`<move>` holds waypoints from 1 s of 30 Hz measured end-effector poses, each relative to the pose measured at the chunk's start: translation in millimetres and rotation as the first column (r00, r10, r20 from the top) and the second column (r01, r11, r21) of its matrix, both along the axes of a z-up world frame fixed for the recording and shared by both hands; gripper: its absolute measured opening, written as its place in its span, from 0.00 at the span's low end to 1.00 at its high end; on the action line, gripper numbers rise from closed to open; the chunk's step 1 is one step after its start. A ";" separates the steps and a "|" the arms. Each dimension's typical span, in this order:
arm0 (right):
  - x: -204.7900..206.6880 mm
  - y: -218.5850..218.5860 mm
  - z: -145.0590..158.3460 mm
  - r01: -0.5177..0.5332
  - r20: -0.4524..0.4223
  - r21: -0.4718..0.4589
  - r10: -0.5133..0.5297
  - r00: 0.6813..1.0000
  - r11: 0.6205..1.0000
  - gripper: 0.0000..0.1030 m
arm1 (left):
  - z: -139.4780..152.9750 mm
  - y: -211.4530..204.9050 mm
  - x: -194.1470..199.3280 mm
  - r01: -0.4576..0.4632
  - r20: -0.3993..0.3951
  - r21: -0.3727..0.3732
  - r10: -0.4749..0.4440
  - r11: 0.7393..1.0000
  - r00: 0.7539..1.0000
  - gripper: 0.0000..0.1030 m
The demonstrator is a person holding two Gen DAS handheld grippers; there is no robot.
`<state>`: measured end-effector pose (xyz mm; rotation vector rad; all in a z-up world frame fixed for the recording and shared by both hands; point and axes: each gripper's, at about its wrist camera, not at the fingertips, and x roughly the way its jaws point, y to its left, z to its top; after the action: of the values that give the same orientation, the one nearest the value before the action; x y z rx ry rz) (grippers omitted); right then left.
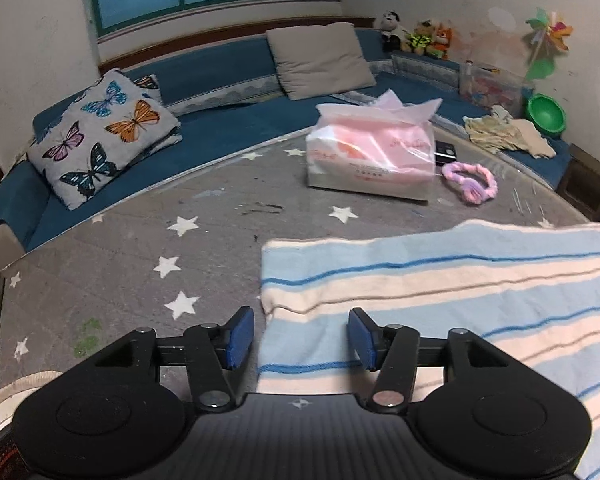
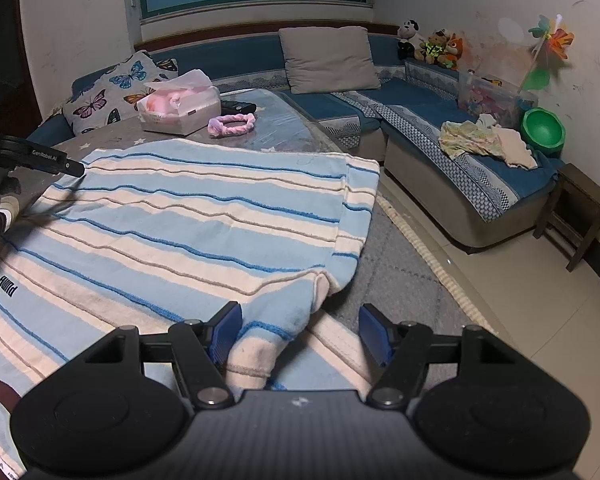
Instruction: Fold clothes
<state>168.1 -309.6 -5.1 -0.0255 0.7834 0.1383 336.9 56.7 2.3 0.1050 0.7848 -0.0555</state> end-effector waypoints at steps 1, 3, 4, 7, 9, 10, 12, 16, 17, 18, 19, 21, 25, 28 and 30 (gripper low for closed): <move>-0.5 0.2 0.1 -0.001 0.000 0.000 0.001 1.000 1.000 0.65 | -0.5 -1.4 -0.5 0.006 -0.001 0.002 -0.006 1.000 1.000 0.54; -1.5 0.5 0.4 -0.004 0.000 0.000 0.004 1.000 1.000 0.65 | -2.2 -2.1 0.4 0.003 -0.005 0.005 -0.003 1.000 1.000 0.54; -2.0 0.6 0.6 -0.005 0.000 0.000 0.005 1.000 1.000 0.65 | -2.9 -1.9 0.9 0.001 -0.006 0.005 -0.001 1.000 1.000 0.54; -3.4 -0.4 0.8 -0.005 0.002 0.001 0.005 1.000 1.000 0.65 | -4.2 1.9 1.9 -0.015 -0.004 0.005 0.015 1.000 1.000 0.54; -3.9 -1.2 0.7 -0.001 0.003 0.001 0.001 1.000 1.000 0.69 | -5.8 5.6 3.1 -0.022 -0.009 0.003 0.022 1.000 1.000 0.54; -3.8 -1.5 0.3 0.000 0.003 -0.001 0.000 1.000 1.000 0.69 | -7.0 7.4 3.8 -0.025 -0.014 0.002 0.025 1.000 1.000 0.54; -3.9 -1.8 0.0 0.002 0.004 0.003 -0.002 1.000 1.000 0.70 | -8.7 10.2 4.5 -0.030 -0.022 -0.008 0.030 1.000 0.999 0.54; -3.8 -1.8 -0.6 0.006 0.004 0.009 -0.006 1.000 1.000 0.72 | -9.4 14.7 5.4 -0.034 -0.027 -0.043 0.033 0.999 0.999 0.52; -3.8 -1.6 -0.9 0.006 0.003 0.010 -0.006 1.000 1.000 0.73 | -9.6 15.8 5.6 -0.035 -0.028 -0.052 0.033 0.998 0.999 0.46; -4.0 -1.7 -1.2 0.006 0.003 0.010 -0.006 1.000 1.000 0.73 | -9.6 17.1 5.8 -0.028 -0.030 -0.067 0.026 0.997 0.999 0.44; -4.2 -1.8 -1.4 0.006 0.002 0.011 -0.006 1.000 1.000 0.73 | -9.5 17.5 6.0 -0.026 -0.029 -0.072 0.024 0.997 0.999 0.41; -4.7 -1.5 -1.2 0.007 0.003 0.013 -0.007 1.000 1.000 0.73 | -9.4 17.4 5.9 -0.019 -0.024 -0.074 0.017 0.997 1.000 0.33; -5.8 -0.7 -0.7 0.007 0.004 0.015 -0.007 1.000 1.000 0.73 | -8.4 14.8 3.5 0.004 -0.015 -0.076 -0.005 0.997 1.000 0.12; -6.8 -0.3 -1.0 0.009 0.004 0.016 -0.009 1.000 1.000 0.73 | -8.4 12.0 -1.2 -0.009 0.014 -0.035 0.010 0.999 1.000 0.06; -8.1 -0.2 -1.1 0.008 0.005 0.018 -0.009 1.000 1.000 0.73 | -7.9 13.7 -4.6 -0.029 0.027 -0.001 0.029 1.000 0.999 0.06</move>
<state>160.1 -309.7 -6.2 -0.0054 0.7767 0.1373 332.3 70.3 -5.6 0.0938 0.7587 -0.0265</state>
